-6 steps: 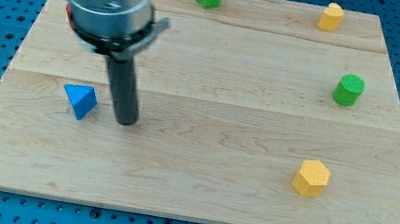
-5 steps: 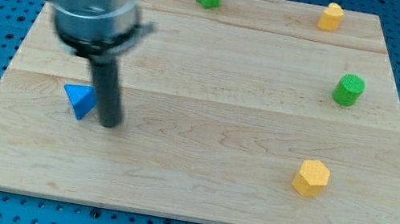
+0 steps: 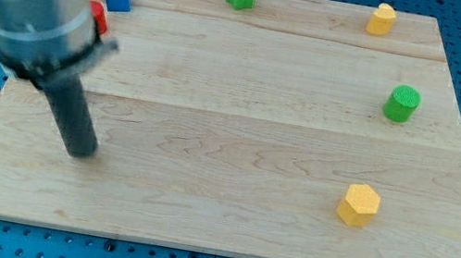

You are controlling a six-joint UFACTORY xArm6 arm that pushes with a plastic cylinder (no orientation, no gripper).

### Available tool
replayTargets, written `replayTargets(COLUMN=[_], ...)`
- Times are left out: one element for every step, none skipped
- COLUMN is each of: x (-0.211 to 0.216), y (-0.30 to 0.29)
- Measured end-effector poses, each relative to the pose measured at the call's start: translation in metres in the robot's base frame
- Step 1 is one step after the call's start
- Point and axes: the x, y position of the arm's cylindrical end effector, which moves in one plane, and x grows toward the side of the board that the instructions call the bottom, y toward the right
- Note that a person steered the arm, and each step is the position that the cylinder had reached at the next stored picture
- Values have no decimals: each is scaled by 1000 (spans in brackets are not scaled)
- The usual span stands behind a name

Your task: Separate the blue triangle from the red circle

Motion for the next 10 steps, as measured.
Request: replayTargets(x=[-28,-105,-132,-86,-54,-122,-154,-139,-143,-163], y=[-19,-22,-3,0,-31,-18,-19,-2,3,-13])
